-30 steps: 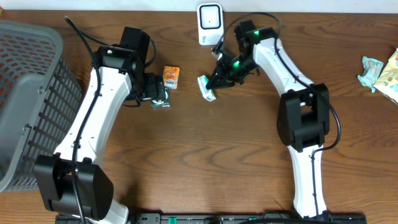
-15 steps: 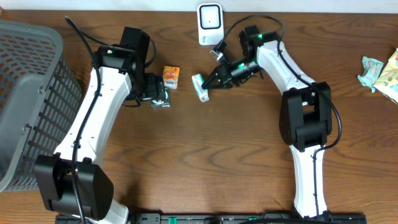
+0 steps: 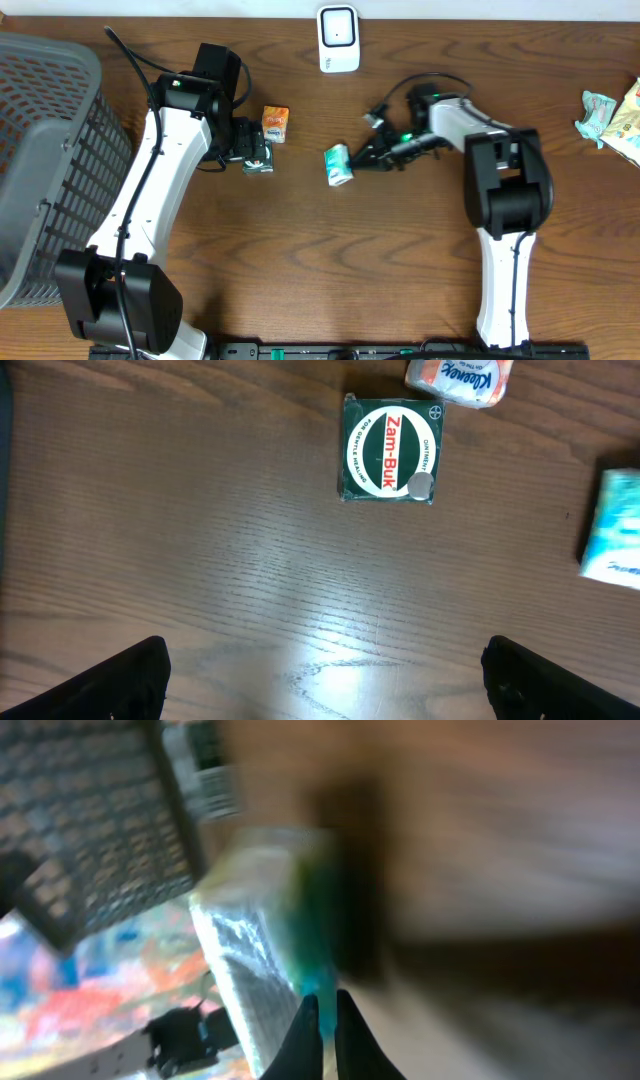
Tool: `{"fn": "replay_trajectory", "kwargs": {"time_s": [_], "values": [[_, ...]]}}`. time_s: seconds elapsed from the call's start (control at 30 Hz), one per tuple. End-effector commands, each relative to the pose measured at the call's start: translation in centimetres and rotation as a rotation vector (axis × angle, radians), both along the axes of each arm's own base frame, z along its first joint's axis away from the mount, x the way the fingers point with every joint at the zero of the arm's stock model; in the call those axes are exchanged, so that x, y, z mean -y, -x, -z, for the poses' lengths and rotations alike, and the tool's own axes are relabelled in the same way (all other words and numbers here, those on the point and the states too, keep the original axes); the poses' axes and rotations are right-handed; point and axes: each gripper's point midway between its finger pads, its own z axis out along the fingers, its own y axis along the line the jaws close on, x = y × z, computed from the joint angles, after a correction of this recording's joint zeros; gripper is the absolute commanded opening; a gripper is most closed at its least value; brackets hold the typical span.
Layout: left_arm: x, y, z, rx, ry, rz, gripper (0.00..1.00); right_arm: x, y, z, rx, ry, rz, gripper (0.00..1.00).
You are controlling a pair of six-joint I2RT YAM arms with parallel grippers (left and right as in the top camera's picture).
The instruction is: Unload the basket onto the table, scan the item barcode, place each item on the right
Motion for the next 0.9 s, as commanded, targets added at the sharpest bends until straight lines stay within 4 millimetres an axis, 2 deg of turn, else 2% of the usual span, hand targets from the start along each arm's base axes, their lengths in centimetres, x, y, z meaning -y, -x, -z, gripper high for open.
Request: {"fn": "replay_trajectory", "kwargs": {"time_s": [0.0,0.1,0.2,0.27,0.3,0.4,0.43,0.47,0.5,0.57,0.6,0.67,0.73,0.87], "values": [[-0.3,-0.3,-0.5,0.014,-0.008,-0.001,0.98,4.0,-1.5,0.3,-0.007,0.179,0.073,0.04],[-0.3,-0.3,-0.5,0.014,-0.008,-0.001,0.98,6.1,-2.3,-1.0,-0.001,0.238,0.089,0.08],[-0.3,-0.3,-0.5,0.014,-0.008,-0.001,0.98,7.3,-2.9,-2.7,0.026,0.303,0.088,0.13],[-0.3,-0.3,-0.5,0.014,-0.008,-0.001,0.98,6.9,-3.0,-4.2,0.06,0.302,0.073,0.27],[-0.3,-0.3,-0.5,0.014,-0.008,-0.001,0.98,6.5,-2.8,-4.4,0.067,0.301,0.064,0.38],[-0.3,-0.3,-0.5,0.014,-0.008,-0.001,0.98,5.2,-2.3,-4.5,0.075,0.304,0.03,0.6],[-0.3,-0.3,-0.5,0.014,-0.008,-0.001,0.98,4.7,-2.2,-4.4,0.083,0.312,0.017,0.71],[-0.3,-0.3,-0.5,0.014,-0.008,-0.001,0.98,4.4,-2.1,-4.1,0.094,0.324,0.004,0.92],[-0.3,-0.3,-0.5,0.014,-0.008,-0.001,0.97,3.9,-2.0,-3.8,0.109,0.342,-0.013,0.99],[-0.3,-0.3,-0.5,0.014,-0.008,-0.001,0.98,2.4,-1.7,-3.2,0.149,0.382,-0.061,0.99],[-0.3,-0.3,-0.5,0.014,-0.008,-0.001,0.97,1.5,-1.4,-2.8,0.178,0.419,-0.093,0.86],[-0.3,-0.3,-0.5,0.014,-0.008,-0.001,0.98,0.7,-1.0,-2.4,0.195,0.45,-0.122,0.67],[-0.3,-0.3,-0.5,0.014,-0.008,-0.001,0.98,0.3,-0.7,-2.2,0.197,0.477,-0.133,0.54],[-0.3,-0.3,-0.5,0.014,-0.008,-0.001,0.98,0.0,-1.1,-1.6,0.19,0.543,-0.094,0.54]]}}
